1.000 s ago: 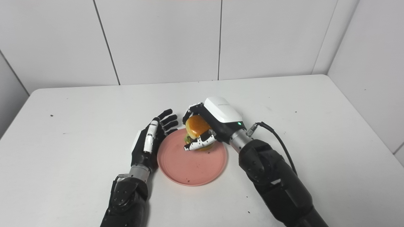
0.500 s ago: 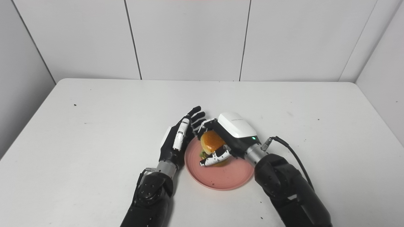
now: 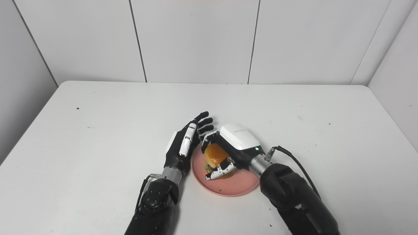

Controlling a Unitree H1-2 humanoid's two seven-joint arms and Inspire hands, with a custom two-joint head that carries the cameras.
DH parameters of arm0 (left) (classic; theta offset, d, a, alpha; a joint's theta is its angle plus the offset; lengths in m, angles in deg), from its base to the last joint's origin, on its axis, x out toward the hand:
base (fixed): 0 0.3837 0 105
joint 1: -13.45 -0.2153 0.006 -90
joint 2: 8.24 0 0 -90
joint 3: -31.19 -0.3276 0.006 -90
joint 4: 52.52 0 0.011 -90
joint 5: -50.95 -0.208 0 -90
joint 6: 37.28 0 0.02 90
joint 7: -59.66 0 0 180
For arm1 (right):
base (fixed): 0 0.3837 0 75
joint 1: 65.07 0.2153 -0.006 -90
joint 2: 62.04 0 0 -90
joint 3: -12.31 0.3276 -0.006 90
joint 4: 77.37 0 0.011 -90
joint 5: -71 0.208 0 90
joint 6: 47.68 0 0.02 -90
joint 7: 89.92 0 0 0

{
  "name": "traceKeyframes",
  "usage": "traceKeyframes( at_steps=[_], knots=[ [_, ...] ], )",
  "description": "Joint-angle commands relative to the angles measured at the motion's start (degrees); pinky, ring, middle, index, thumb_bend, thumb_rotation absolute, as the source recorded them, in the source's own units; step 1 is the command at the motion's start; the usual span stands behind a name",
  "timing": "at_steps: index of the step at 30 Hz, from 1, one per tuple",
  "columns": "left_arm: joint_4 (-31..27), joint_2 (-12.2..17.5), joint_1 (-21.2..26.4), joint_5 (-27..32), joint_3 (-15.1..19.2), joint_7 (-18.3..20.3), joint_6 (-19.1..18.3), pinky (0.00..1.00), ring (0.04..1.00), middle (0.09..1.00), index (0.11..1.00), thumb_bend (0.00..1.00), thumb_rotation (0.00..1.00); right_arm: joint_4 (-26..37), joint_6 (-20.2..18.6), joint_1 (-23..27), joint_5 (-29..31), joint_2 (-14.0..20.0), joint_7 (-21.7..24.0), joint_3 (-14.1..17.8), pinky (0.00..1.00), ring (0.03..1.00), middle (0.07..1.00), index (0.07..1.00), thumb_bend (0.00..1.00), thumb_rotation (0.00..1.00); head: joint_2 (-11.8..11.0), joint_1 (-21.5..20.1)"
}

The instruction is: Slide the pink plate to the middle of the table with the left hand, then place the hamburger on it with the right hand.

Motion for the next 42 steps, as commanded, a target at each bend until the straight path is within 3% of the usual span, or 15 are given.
traceKeyframes(
  at_steps=[1,2,5,7,8,10,13,14,16,18,25,34,38,42],
  knots=[
    [0.7,0.1,-0.3,0.7,0.3,0.6,-0.1,0.75,0.811,0.823,0.796,0.22,1.0,0.5,2.6,1.8,-1.1,0.4,-1.1,0.0,0.19,0.247,0.471,0.491,0.52,0.0,0.0,0.0],
    [0.7,0.2,-0.3,0.4,0.2,0.5,0.0,0.75,0.811,0.823,0.796,0.22,1.0,0.9,2.2,1.7,-1.4,0.5,-0.7,0.0,0.19,0.248,0.471,0.491,0.52,0.0,0.0,-0.2],
    [1.2,0.5,-0.1,-0.5,0.0,0.0,0.5,0.76,0.82,0.833,0.809,0.23,1.0,2.1,1.1,1.3,-1.8,0.4,0.0,0.4,0.34,0.437,0.475,0.512,0.52,0.0,-0.1,-0.4],
    [1.8,0.6,0.1,-0.6,0.1,0.0,1.5,0.76,0.822,0.837,0.813,0.23,1.0,2.6,0.7,1.0,-1.7,0.2,0.1,0.8,0.4,0.499,0.483,0.509,0.52,0.0,-0.1,-0.5],
    [2.1,0.6,0.2,-0.6,0.0,0.0,1.9,0.76,0.825,0.843,0.821,0.23,1.0,3.0,0.4,0.9,-1.8,0.1,0.2,1.0,0.43,0.536,0.57,0.501,0.51,0.08,-0.1,-0.5],
    [2.2,0.8,0.2,-1.1,-0.1,-0.2,2.3,0.78,0.846,0.866,0.846,0.24,1.0,4.0,-0.1,0.7,-1.7,0.1,0.9,1.3,0.49,0.594,0.641,0.497,0.51,0.14,0.0,-0.7],
    [2.0,0.9,0.2,-1.9,-0.2,-0.8,2.4,0.76,0.831,0.849,0.831,0.24,1.0,6.0,-1.6,0.6,-1.0,0.3,3.2,1.9,0.52,0.623,0.663,0.497,0.51,0.15,-0.1,-1.2],
    [1.9,1.0,0.2,-2.6,-0.3,-1.3,2.4,0.75,0.811,0.828,0.807,0.22,1.0,6.8,-2.2,0.6,-0.8,0.3,4.0,2.2,0.54,0.638,0.678,0.611,0.58,0.26,-0.1,-1.2],
    [2.6,0.8,0.4,-1.9,0.1,-1.0,3.8,0.72,0.779,0.794,0.774,0.19,1.0,8.3,-2.8,0.4,-0.4,0.4,5.1,3.0,0.57,0.661,0.702,0.7,0.67,0.38,-0.1,-1.4],
    [2.9,0.4,0.5,0.4,1.0,0.2,4.3,0.72,0.779,0.793,0.775,0.17,1.0,9.5,-3.1,0.1,0.0,0.3,5.8,3.8,0.57,0.669,0.71,0.716,0.69,0.41,-0.2,-1.5],
    [4.2,1.0,0.9,-0.7,0.6,-0.3,6.9,0.71,0.758,0.762,0.744,0.15,1.0,11.7,-3.1,-0.2,1.2,0.5,7.6,6.1,0.67,0.755,0.776,0.788,0.72,0.51,-0.2,-1.7],
    [4.9,1.2,0.9,-1.2,0.5,-0.8,7.8,0.72,0.769,0.76,0.735,0.16,1.0,12.0,-3.1,-1.1,3.0,0.2,6.7,9.0,0.74,0.833,0.858,0.87,0.74,0.5,-0.2,-2.1],
    [3.9,1.2,0.4,-0.5,0.6,-0.3,6.7,0.73,0.786,0.777,0.757,0.17,1.0,12.0,-1.9,-1.8,5.1,0.1,5.3,10.5,0.72,0.826,0.865,0.881,0.72,0.46,-0.4,-2.5],
    [2.3,0.6,-0.3,1.2,1.6,-0.4,5.1,0.75,0.791,0.783,0.768,0.18,1.0,13.4,-3.2,-4.6,8.4,-1.6,1.9,14.5,0.71,0.817,0.862,0.87,0.71,0.43,-0.6,-4.1]
  ],
)
